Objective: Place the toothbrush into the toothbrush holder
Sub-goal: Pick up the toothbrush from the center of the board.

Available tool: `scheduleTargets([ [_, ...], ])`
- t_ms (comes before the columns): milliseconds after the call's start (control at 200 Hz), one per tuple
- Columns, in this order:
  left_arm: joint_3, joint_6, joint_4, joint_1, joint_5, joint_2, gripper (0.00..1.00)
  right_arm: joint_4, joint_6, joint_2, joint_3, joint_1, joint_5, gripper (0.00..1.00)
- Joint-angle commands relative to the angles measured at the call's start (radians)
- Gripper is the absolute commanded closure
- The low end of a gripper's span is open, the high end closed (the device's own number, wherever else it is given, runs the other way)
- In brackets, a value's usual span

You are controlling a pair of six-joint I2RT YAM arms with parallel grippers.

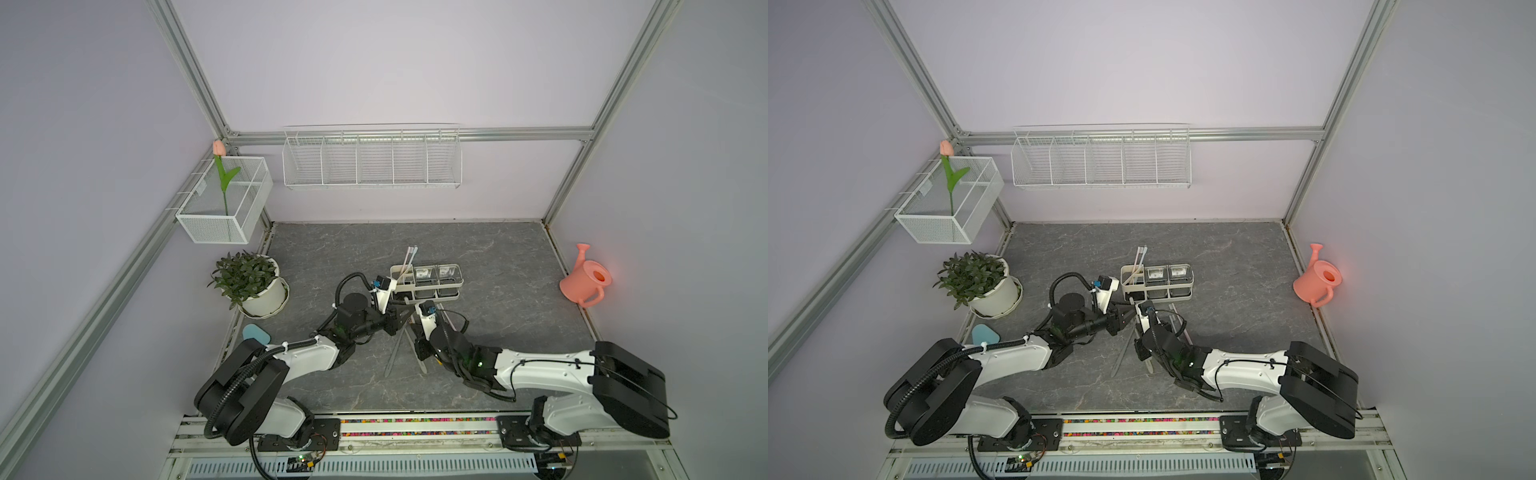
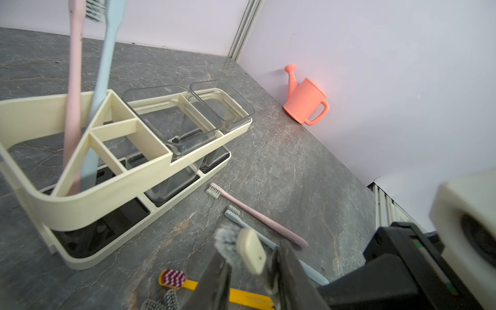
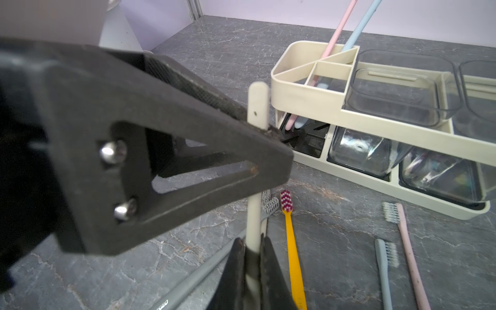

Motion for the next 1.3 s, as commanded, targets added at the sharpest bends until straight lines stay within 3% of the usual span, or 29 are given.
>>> scheduleTargets([
  [0,0.024,-0.014,0.013,-0.006,0.020,0.019,0.68,0.052,0.003,-0.022,-0.005,-0.007,0.035,0.93],
  [465,0.036,-0.029,0.027,-0.008,0.061,0.045,0.73,0.103,-0.013,-0.011,-0.017,-0.009,0.008,0.93],
  [925,0.029,-0.018,0.012,-0.007,0.032,0.025,1.00,0.129,0.006,0.013,-0.021,-0.010,-0.012,0.93],
  [1225,0.028,-0.015,0.006,-0.008,0.023,0.018,1.00,0.141,0.014,0.017,-0.025,-0.012,-0.017,0.93],
  [1295,0.028,-0.015,0.005,-0.007,0.023,0.015,1.00,0.143,0.016,0.016,-0.028,-0.012,-0.021,0.86],
])
